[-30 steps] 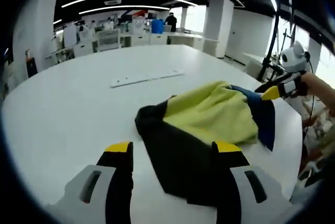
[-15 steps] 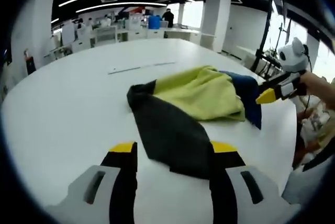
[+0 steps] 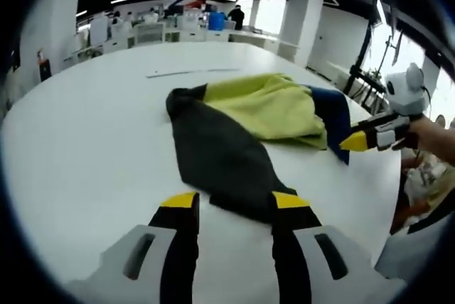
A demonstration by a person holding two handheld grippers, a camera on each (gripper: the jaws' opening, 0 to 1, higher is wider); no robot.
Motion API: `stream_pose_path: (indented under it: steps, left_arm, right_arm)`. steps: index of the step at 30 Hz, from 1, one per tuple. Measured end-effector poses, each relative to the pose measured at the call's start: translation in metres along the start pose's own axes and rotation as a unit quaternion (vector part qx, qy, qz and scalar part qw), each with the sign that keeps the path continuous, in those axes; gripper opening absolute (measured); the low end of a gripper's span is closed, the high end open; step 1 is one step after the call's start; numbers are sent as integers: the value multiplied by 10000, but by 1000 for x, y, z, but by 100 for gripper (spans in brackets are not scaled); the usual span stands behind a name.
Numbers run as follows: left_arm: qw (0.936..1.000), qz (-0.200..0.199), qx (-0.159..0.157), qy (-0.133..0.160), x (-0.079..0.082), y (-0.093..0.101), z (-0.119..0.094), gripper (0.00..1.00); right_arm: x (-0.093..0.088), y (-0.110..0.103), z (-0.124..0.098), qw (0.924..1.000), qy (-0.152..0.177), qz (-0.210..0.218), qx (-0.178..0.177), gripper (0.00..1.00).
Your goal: Fold the garment on the visible template until the final outline fits inside the template.
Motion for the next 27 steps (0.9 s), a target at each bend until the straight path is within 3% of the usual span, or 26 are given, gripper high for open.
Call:
stream_pose_path:
  steps: [7,14,16,20,23,27]
  left_arm:
    - [9996,102,147,-230,-11,4,8,21]
    - [9979,356,400,-350,-13,0,9,12]
    - [9983,230,344,-398,-14,1,7,0]
    - [9981,247,422,-366,-12,-3,1,0]
    - [9992,82,380,-119,-2,-9,-10,0]
    - [9987,161,483,36,8,-21,-25,0]
  right_arm:
    - [-4,0,-1,9998,105,-6,-145,0]
    - [2,6,-14,9995,208,-136,-203,0]
    - [2,12,-19,9994,159,-192,-251,0]
    - [5,22,-31,9996,197,-35,-197,0]
    - [12,27,-46,9994,308,-32,-143,0]
    - [21,26,-62,9983,488,229,198,0]
Point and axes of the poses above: the point that each gripper's makers call its tool centre point, and the gripper's own axes: z roughly forward along the fingers, y roughly to its right, x roughly out of its top, the point moved 2 cm from there along -z, roughly backward along the fingers, and after that the axes turned 10 degrees about x, right-handed, at the moved point
